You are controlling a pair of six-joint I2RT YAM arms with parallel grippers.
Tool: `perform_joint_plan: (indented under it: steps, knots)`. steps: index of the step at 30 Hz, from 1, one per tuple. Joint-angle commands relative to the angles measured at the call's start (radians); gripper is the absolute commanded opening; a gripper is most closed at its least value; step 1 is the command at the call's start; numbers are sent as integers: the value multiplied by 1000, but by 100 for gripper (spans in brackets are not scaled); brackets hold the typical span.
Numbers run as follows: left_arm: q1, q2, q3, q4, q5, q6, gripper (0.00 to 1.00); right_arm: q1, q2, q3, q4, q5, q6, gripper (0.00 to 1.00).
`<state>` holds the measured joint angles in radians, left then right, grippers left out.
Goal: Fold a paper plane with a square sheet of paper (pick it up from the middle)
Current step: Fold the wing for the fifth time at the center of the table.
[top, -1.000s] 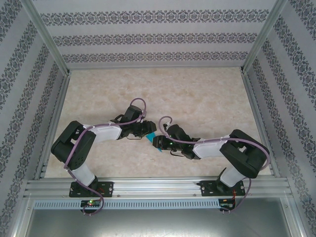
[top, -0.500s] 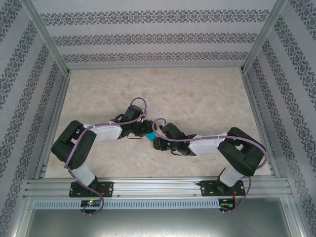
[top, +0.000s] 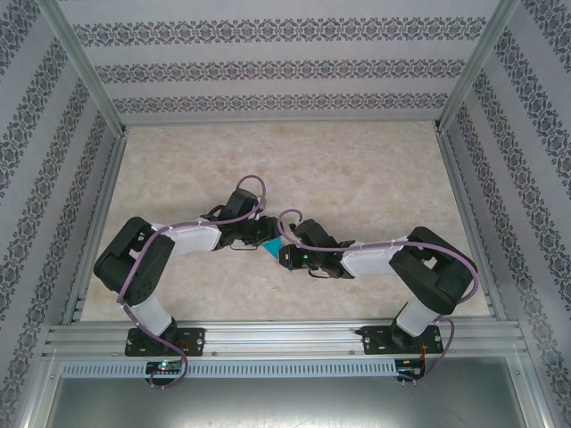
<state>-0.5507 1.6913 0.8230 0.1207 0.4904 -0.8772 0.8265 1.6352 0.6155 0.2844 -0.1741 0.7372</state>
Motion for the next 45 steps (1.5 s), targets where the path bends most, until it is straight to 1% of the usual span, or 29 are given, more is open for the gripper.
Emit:
perform_joint_plan:
  steps: [1, 2, 10, 17, 20, 25, 31, 38, 43, 45]
  knots:
    - [-11, 10, 24, 7, 7, 26, 42, -12, 15, -2, 13, -22, 20, 25]
    - [-11, 10, 25, 7, 9, 27, 42, -13, 15, -2, 10, -22, 22, 26]
    - [-15, -8, -2, 35, 47, 15, 44, -20, 23, -4, 8, -41, 34, 25]
    - [-20, 22, -30, 82, 36, -6, 45, -21, 32, -2, 10, -44, 45, 24]
    - [-18, 31, -27, 56, -3, -2, 45, -22, 32, -3, 9, -45, 51, 24]
    - [-19, 70, -7, 7, -38, -3, 43, -23, 16, -5, 9, -48, 67, 25]
    - [-18, 80, -14, 17, -42, -13, 42, -22, 17, -7, 16, -57, 86, 25]
    - [-19, 83, -2, -12, -46, 2, 42, -23, 9, -17, 5, -57, 110, 21]
    - [-18, 88, -4, -37, -49, 6, 41, -24, -26, -21, -20, -83, 130, 22]
    - [-19, 88, -7, -41, -53, 9, 41, -26, -30, -26, -29, -91, 147, 23]
